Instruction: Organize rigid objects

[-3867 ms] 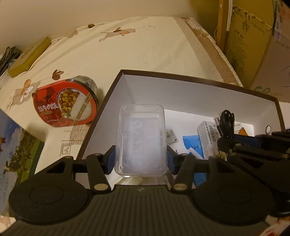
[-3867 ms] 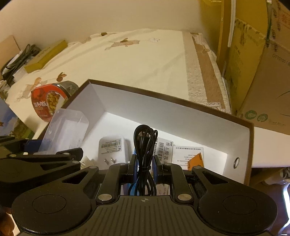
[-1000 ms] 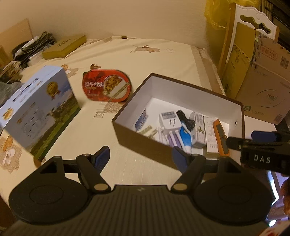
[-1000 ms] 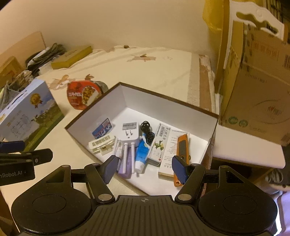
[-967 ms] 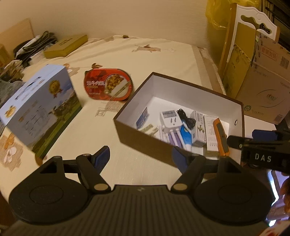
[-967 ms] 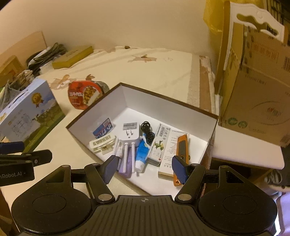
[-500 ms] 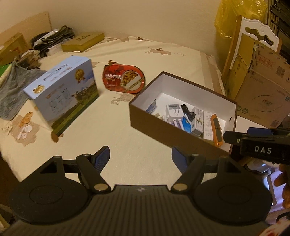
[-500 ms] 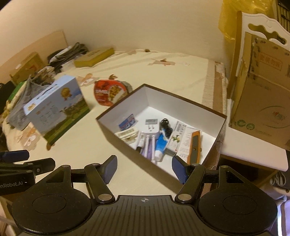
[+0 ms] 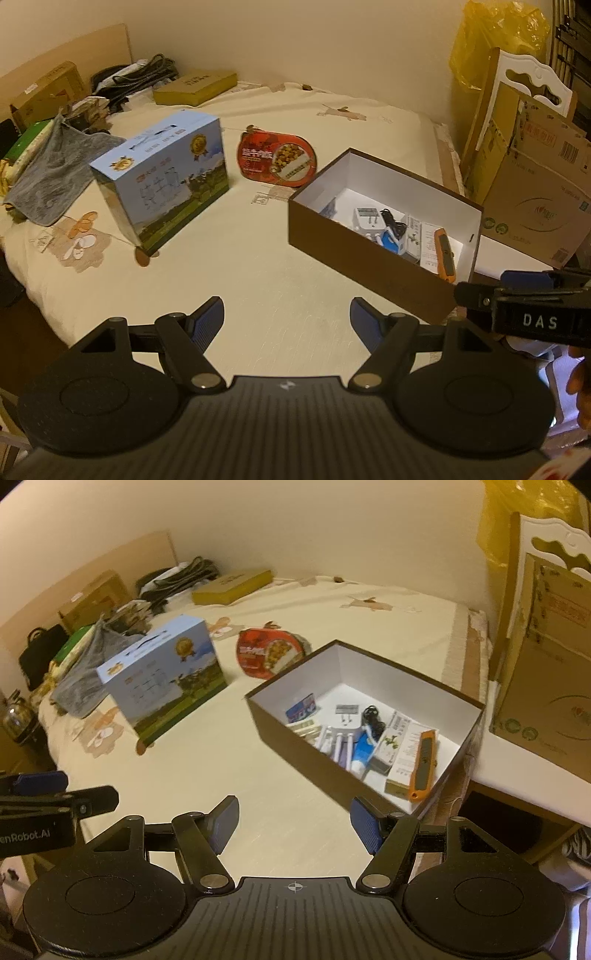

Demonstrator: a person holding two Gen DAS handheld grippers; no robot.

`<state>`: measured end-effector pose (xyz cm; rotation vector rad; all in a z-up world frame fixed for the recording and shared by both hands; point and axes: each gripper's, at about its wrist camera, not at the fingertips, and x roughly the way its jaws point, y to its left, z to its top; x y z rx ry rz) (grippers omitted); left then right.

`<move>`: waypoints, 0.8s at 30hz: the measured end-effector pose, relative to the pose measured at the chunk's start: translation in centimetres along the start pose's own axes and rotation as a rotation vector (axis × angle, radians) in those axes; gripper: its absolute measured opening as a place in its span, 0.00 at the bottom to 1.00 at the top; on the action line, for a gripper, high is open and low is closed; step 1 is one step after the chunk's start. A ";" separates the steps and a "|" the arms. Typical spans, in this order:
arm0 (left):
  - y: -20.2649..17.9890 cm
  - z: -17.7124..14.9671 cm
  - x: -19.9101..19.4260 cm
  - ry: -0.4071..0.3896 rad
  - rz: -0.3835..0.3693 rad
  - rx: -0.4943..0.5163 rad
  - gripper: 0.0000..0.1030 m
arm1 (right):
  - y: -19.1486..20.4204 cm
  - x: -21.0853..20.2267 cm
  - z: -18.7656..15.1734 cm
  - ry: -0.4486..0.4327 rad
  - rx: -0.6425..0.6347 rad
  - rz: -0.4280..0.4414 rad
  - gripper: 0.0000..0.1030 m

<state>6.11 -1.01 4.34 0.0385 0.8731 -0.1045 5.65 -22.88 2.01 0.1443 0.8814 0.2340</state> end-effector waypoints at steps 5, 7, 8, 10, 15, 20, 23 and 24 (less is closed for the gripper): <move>0.5 -1.0 -1.3 -0.007 0.018 -0.019 0.70 | 1.2 -0.6 -1.0 0.016 -0.030 0.041 0.62; 0.8 -1.5 -1.7 -0.004 0.019 -0.026 0.70 | 1.5 -0.7 -1.3 0.017 -0.041 0.049 0.62; 0.9 -1.8 -1.8 -0.003 0.021 -0.028 0.70 | 1.7 -0.7 -1.5 0.019 -0.043 0.056 0.62; 1.2 -2.3 -2.1 0.001 0.029 -0.034 0.70 | 2.0 -0.8 -1.8 0.025 -0.045 0.066 0.62; 1.9 -3.5 -2.9 0.009 0.046 -0.054 0.70 | 2.5 -1.0 -2.4 0.040 -0.060 0.087 0.62; 2.3 -4.4 -3.4 0.011 0.039 -0.073 0.70 | 3.2 -1.1 -2.9 0.054 -0.074 0.105 0.62; 2.3 -4.7 -3.7 0.015 0.029 -0.074 0.70 | 3.6 -1.2 -3.2 0.056 -0.084 0.113 0.62; 2.2 -4.8 -3.7 0.016 0.030 -0.072 0.70 | 3.7 -1.2 -3.3 0.057 -0.086 0.114 0.62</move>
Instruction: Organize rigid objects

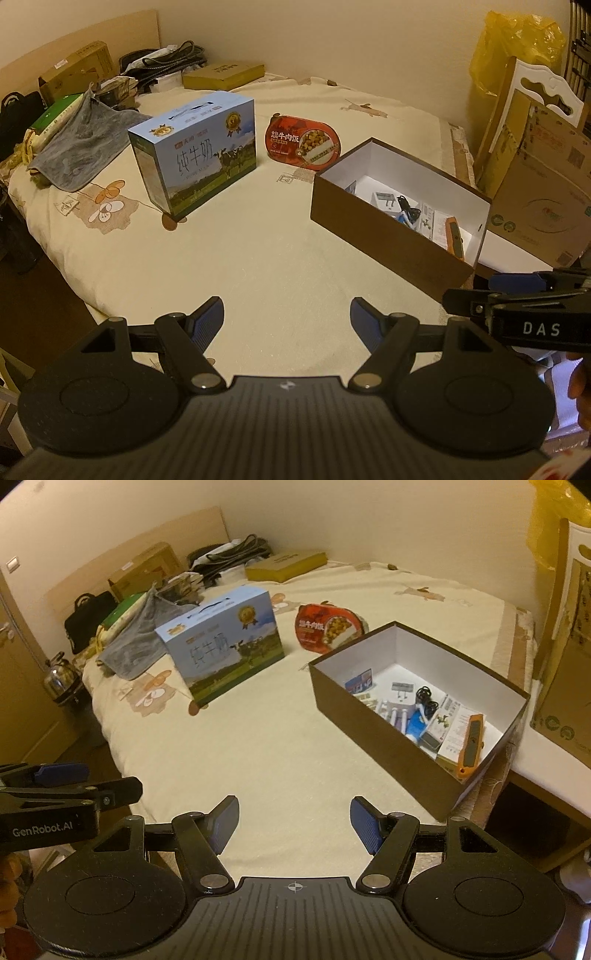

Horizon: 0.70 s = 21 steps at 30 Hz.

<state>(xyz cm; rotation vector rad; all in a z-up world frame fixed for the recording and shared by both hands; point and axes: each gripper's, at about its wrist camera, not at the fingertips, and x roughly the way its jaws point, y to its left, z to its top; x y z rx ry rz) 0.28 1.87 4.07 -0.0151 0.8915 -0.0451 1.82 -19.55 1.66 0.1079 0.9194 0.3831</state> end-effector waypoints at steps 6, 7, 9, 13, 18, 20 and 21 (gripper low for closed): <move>-0.2 -0.6 -0.3 -0.014 0.001 -0.002 0.70 | 0.3 -0.1 -0.4 0.002 -0.009 0.004 0.62; -0.2 -0.6 -0.3 -0.013 0.003 -0.002 0.70 | 0.3 -0.1 -0.4 0.002 -0.008 0.004 0.62; -0.2 -0.6 -0.3 -0.012 0.008 -0.005 0.70 | 0.3 -0.1 -0.4 -0.001 -0.008 0.004 0.62; -0.2 -0.7 -0.4 -0.024 0.019 -0.003 0.70 | 0.4 -0.1 -0.4 -0.001 -0.008 0.005 0.62; -0.2 -0.8 -0.4 -0.019 0.014 -0.011 0.70 | 0.5 -0.2 -0.4 0.000 -0.012 0.007 0.62; -0.2 -0.8 -0.3 -0.020 0.011 -0.009 0.70 | 0.5 -0.1 -0.4 0.001 -0.012 0.006 0.62; -0.2 -0.8 -0.3 -0.019 0.009 -0.008 0.70 | 0.5 -0.1 -0.4 0.002 -0.011 0.006 0.62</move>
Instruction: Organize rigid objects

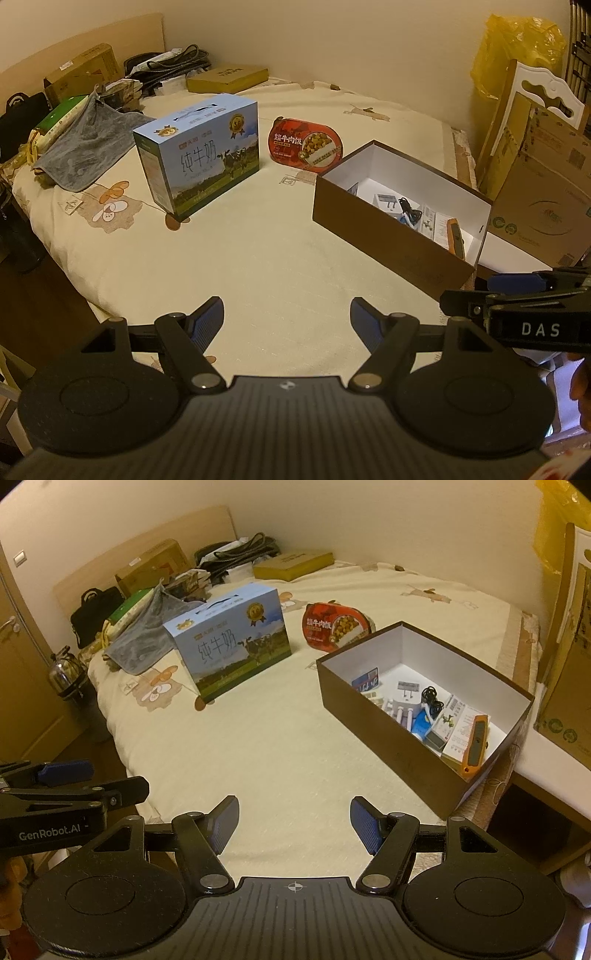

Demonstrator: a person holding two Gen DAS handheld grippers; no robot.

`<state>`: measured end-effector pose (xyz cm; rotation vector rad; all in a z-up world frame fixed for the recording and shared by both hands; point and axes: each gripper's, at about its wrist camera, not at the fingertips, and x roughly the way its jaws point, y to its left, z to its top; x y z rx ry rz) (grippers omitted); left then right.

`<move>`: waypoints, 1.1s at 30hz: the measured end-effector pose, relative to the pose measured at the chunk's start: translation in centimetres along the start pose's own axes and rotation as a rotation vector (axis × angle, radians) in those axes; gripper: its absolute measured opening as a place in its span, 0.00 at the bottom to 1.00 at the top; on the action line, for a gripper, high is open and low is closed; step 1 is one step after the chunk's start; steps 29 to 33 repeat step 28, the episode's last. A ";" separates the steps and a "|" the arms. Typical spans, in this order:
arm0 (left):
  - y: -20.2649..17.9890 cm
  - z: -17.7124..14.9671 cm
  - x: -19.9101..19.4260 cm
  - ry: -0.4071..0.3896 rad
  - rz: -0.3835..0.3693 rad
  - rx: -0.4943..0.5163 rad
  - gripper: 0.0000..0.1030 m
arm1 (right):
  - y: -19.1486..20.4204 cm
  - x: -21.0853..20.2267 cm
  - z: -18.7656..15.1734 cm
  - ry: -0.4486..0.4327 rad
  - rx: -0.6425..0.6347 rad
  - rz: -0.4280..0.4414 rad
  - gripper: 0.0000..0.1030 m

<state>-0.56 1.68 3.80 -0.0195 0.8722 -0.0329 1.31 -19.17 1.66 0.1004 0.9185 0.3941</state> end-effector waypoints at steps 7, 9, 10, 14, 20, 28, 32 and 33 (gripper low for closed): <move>-0.1 0.0 0.3 0.004 -0.003 -0.001 0.70 | -0.2 0.2 -0.1 0.007 0.003 0.001 0.62; 0.0 -0.1 0.4 0.008 -0.004 -0.003 0.70 | -0.3 0.3 -0.2 0.011 0.004 0.002 0.62; -0.1 -0.1 0.5 0.008 -0.004 -0.002 0.70 | -0.4 0.4 -0.2 0.013 0.005 0.001 0.62; -0.1 -0.1 0.8 0.015 -0.007 0.001 0.70 | -0.5 0.7 -0.3 0.021 0.011 0.001 0.62; -0.3 -0.1 1.4 0.027 -0.009 0.007 0.70 | -0.8 1.2 -0.2 0.035 0.023 -0.001 0.62; -0.4 -0.1 2.3 0.041 -0.004 0.017 0.70 | -1.2 1.7 -0.3 0.049 0.039 -0.004 0.62; -0.4 -0.1 2.3 0.041 -0.004 0.017 0.70 | -1.2 1.7 -0.3 0.049 0.039 -0.004 0.62; -0.4 -0.1 2.3 0.041 -0.004 0.017 0.70 | -1.2 1.7 -0.3 0.049 0.039 -0.004 0.62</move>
